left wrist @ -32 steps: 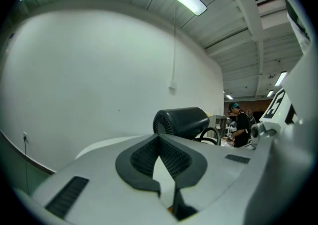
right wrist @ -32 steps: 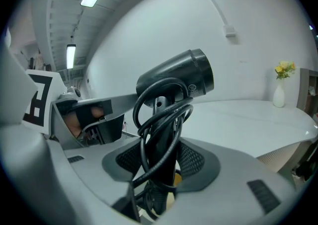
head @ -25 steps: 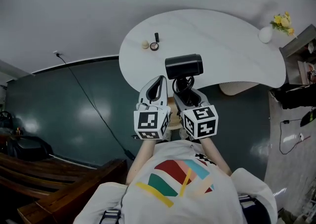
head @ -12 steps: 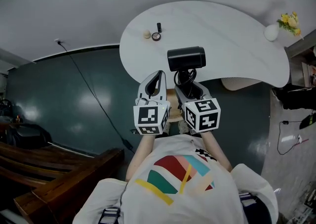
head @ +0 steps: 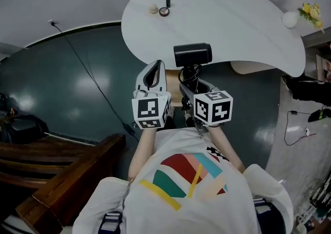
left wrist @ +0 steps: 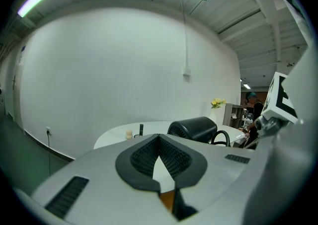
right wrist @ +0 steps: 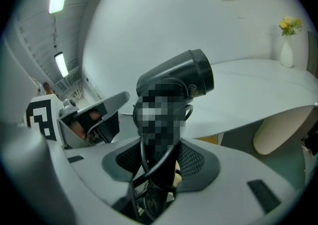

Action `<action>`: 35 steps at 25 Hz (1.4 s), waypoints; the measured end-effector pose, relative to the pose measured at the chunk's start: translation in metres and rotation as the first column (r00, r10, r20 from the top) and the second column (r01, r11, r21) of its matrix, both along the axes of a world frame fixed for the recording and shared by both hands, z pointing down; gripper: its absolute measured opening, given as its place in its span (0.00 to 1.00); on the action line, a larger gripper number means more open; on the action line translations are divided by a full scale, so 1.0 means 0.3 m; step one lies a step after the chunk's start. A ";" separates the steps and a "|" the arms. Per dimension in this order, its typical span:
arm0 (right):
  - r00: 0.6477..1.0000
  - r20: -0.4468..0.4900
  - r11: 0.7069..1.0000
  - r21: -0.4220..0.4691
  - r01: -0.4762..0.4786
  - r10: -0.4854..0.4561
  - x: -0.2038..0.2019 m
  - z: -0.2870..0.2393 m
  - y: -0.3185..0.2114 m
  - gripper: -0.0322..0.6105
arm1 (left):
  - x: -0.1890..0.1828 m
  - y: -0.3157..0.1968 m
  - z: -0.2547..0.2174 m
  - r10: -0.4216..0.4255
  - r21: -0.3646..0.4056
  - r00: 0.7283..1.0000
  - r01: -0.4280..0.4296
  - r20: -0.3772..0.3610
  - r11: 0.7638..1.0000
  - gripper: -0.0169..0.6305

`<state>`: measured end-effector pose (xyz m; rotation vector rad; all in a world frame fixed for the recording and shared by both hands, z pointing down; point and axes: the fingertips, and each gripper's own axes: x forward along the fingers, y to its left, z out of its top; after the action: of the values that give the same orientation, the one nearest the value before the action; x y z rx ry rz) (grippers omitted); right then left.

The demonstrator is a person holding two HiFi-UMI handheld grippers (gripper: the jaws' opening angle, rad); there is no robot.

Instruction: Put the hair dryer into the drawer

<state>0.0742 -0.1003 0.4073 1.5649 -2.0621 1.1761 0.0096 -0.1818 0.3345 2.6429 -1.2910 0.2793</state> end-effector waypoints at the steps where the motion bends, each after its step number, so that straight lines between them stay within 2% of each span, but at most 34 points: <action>1: 1.000 0.011 1.000 -0.022 0.001 0.000 -0.009 0.029 0.003 0.36 | -0.013 -0.009 0.024 -0.006 -0.010 1.000 0.006 0.005 1.000 0.05; 8: 0.998 0.057 0.980 -0.201 -0.011 0.023 -0.098 0.217 0.115 0.36 | -0.110 -0.003 0.146 -0.011 -0.060 0.999 0.013 0.036 0.998 0.05; 13: 0.996 0.077 0.956 -0.292 -0.019 0.043 -0.113 0.285 0.176 0.36 | -0.112 0.011 0.198 -0.004 -0.105 0.999 0.009 0.054 0.994 0.05; 19: 0.993 0.092 0.923 -0.384 -0.031 0.072 -0.103 0.382 0.248 0.36 | -0.082 0.041 0.229 0.028 -0.088 0.994 -0.019 0.104 0.996 0.05; 22: 0.989 0.103 0.901 -0.432 -0.049 0.103 -0.097 0.421 0.272 0.36 | -0.078 0.041 0.252 0.033 -0.103 0.994 -0.022 0.108 0.994 0.05; 31: 0.987 0.119 0.847 -0.531 -0.029 0.108 -0.119 0.499 0.303 0.36 | -0.072 0.056 0.296 0.043 -0.134 0.991 -0.026 0.129 0.991 0.05; 35: 0.993 0.094 0.828 -0.561 -0.010 0.075 -0.105 0.528 0.300 0.36 | -0.052 0.046 0.300 0.039 -0.135 0.990 -0.021 0.136 0.991 0.05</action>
<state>0.0427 -0.0103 0.5657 1.2754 -1.5254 1.7247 -0.0061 -0.1679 0.4244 2.5710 -1.2260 0.5423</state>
